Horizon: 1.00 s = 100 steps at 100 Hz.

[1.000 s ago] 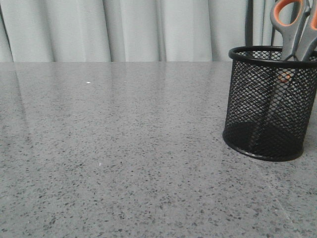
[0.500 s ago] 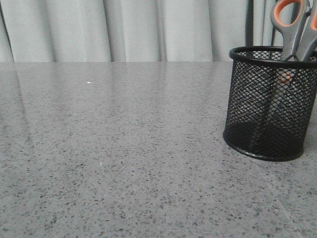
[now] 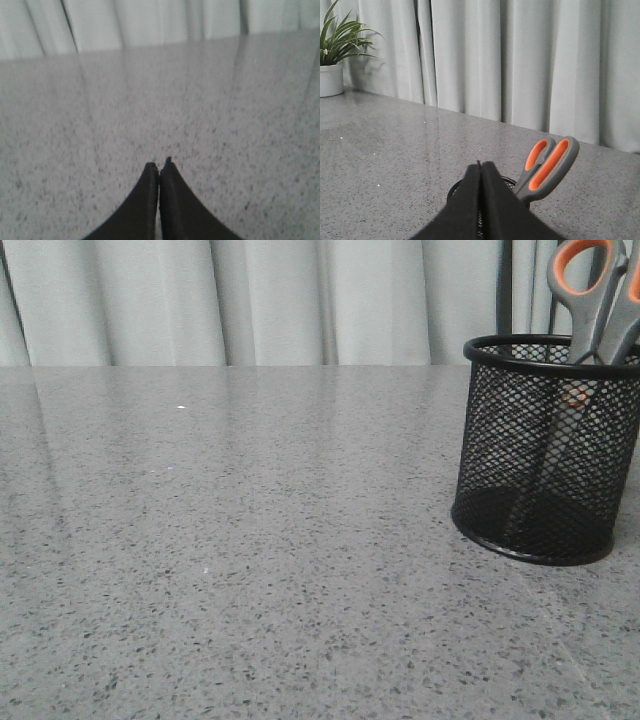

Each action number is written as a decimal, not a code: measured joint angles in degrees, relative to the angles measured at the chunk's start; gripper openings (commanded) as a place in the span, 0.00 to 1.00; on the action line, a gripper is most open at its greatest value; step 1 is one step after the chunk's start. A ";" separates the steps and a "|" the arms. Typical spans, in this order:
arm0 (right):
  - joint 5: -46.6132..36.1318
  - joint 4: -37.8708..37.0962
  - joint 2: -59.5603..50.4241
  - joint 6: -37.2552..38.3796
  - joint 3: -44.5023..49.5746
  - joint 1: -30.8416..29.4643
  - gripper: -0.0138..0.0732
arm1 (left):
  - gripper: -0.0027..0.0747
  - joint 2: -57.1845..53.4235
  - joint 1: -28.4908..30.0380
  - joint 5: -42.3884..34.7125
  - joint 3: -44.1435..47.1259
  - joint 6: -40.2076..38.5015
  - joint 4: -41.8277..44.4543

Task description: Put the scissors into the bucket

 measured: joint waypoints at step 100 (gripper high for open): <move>0.00 0.00 0.00 0.01 0.00 0.00 0.08 | 0.01 0.00 2.04 2.62 0.00 -0.91 0.13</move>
